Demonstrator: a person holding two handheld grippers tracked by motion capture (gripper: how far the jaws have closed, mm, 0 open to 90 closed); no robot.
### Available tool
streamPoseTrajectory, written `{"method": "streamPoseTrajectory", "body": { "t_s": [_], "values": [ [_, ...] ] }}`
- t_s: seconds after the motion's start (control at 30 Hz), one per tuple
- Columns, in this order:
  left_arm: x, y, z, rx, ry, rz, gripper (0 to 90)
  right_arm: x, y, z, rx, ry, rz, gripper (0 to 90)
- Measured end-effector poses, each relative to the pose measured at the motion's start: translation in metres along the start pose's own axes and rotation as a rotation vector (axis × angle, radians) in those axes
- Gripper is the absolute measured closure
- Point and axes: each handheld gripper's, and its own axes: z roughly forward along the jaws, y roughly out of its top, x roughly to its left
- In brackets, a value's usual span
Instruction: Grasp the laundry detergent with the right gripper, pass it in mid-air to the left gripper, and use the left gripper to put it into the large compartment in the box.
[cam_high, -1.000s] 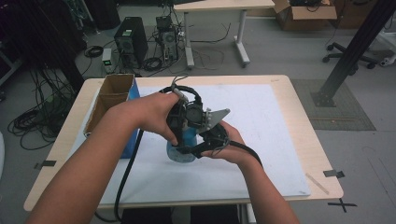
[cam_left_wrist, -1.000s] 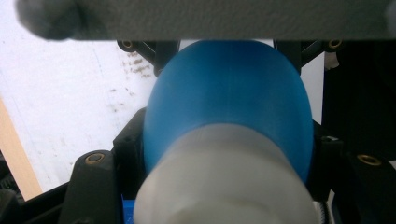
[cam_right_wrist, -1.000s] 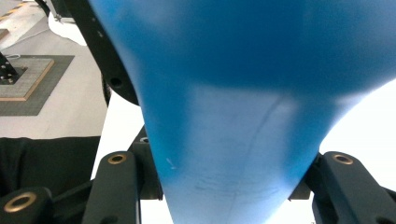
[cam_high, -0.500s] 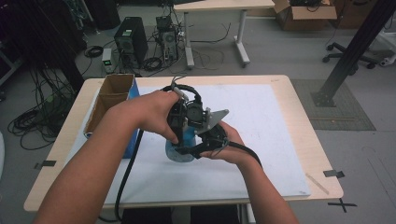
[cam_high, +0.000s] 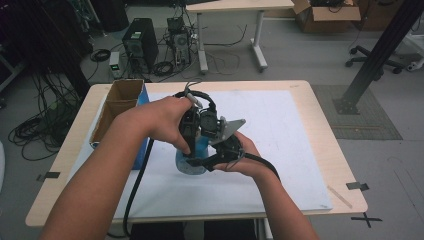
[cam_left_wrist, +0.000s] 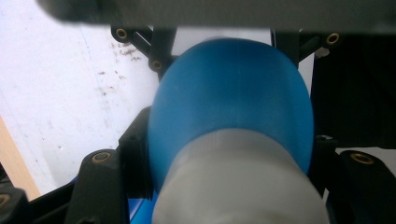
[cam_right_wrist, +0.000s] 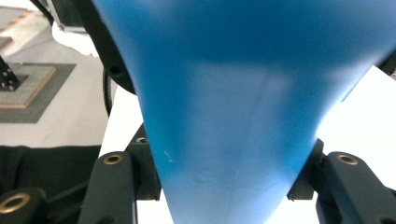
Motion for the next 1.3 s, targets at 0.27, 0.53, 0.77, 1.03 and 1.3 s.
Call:
{"method": "streamPoseTrajectory", "body": {
  "t_s": [0.27, 0.53, 0.77, 1.03, 1.3],
  "values": [
    [0.000, 0.000, 0.000, -0.006, -0.002, -0.004, 38.2, 0.000, -0.004, -0.003, -0.040, -0.006, 0.065, 27.7],
    [0.000, -0.001, -0.001, 0.003, 0.002, -0.006, 38.2, 0.000, -0.010, -0.003, -0.028, -0.011, 0.082, 24.1],
    [0.000, -0.001, -0.003, -0.010, 0.005, -0.010, 38.2, 0.000, -0.014, -0.003, -0.042, -0.021, 0.099, 14.6],
    [0.002, 0.001, -0.005, 0.012, 0.001, -0.030, 38.1, -0.001, -0.018, -0.005, -0.047, -0.010, 0.111, 7.4],
    [0.003, 0.001, -0.007, -0.005, -0.004, -0.041, 38.1, -0.001, -0.021, -0.010, -0.067, -0.002, 0.127, 0.8]
  ]
}}
